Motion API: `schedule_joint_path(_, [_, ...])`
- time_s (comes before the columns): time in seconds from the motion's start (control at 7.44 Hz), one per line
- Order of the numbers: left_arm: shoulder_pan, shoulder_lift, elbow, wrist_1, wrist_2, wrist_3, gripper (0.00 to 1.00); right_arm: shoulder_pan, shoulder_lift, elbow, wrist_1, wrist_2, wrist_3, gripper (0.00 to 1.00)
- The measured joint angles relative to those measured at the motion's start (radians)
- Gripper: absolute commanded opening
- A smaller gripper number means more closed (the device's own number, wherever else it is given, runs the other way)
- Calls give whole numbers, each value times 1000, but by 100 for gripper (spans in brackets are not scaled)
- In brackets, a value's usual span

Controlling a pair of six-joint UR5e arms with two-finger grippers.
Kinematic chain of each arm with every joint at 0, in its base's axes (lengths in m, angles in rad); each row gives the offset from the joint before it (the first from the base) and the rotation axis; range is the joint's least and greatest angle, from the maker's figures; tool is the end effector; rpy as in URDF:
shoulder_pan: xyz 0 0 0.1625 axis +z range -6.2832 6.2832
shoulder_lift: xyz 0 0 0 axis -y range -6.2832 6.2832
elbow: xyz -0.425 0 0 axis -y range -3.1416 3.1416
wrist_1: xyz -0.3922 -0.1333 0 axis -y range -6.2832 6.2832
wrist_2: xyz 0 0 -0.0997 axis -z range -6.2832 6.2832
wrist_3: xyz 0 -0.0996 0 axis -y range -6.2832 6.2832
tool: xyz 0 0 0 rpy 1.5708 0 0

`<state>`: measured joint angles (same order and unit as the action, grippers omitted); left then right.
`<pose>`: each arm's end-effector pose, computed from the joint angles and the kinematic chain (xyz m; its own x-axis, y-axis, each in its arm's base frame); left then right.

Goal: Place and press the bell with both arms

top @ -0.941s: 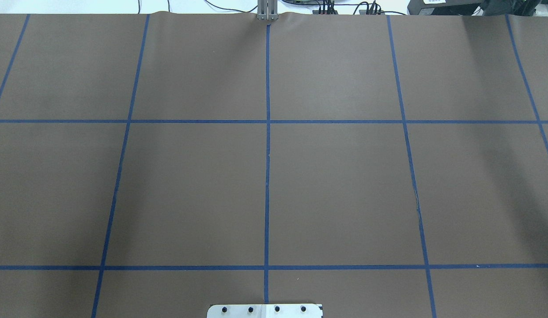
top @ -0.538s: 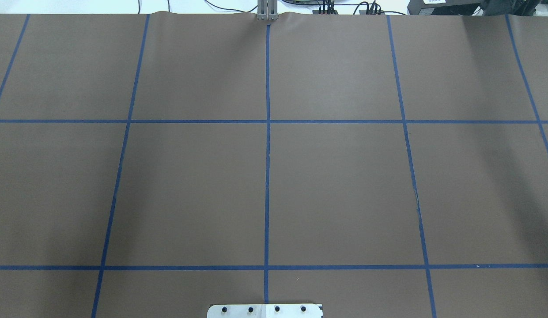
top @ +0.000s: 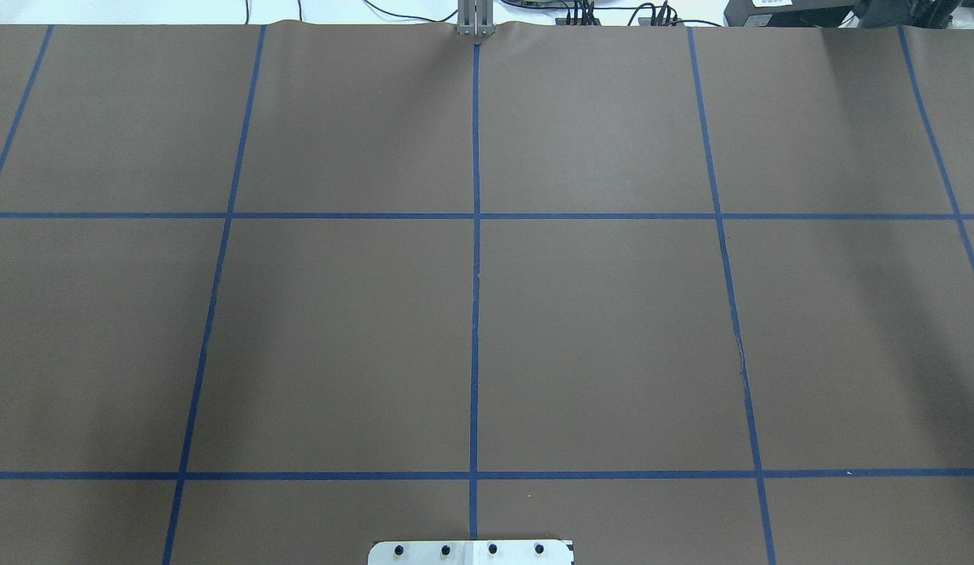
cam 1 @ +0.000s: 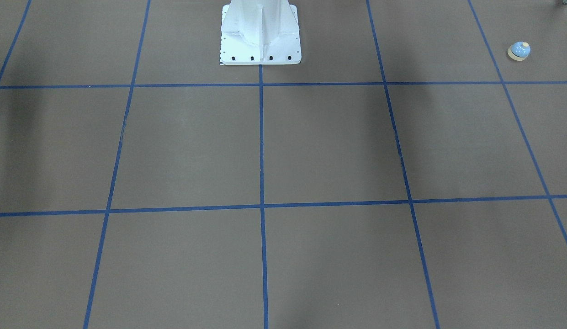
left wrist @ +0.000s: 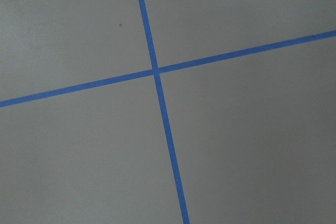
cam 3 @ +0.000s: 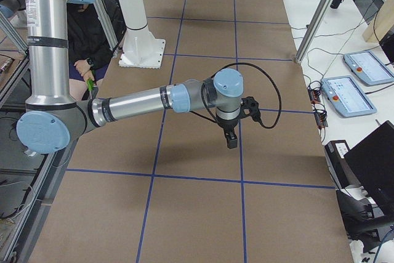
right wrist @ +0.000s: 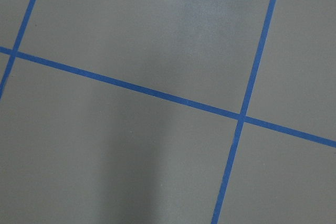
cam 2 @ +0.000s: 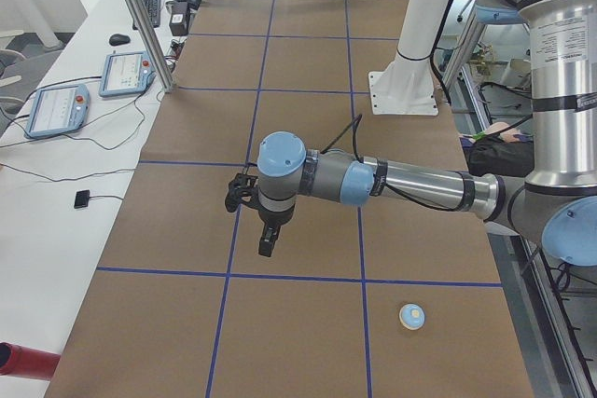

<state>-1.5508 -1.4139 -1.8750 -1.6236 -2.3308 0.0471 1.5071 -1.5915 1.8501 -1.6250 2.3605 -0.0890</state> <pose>-0.0560 -0.4348 0.5756 0.7202 0.1974 -0.6651 -0.0536 0.9716 0.2303 0.0317 -0.4852 0.5355 0.6852 -0.2748 0.6746 0.1237 0.9566 0.2640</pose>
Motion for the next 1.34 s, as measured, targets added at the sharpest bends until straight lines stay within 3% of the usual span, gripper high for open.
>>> schedule_joint_path(0.54, [135,15,10,1,-3,-11,100,-12,1,0,0,-1,-1,100])
schedule_joint_path(0.81, [194,95,23,-14,0,-6,100,-13,1,0,1,-1,-1,100])
schedule_joint_path(1.34, [266,326,123,-286,2,-8,100,-13,0,0,1,-1,-1,100])
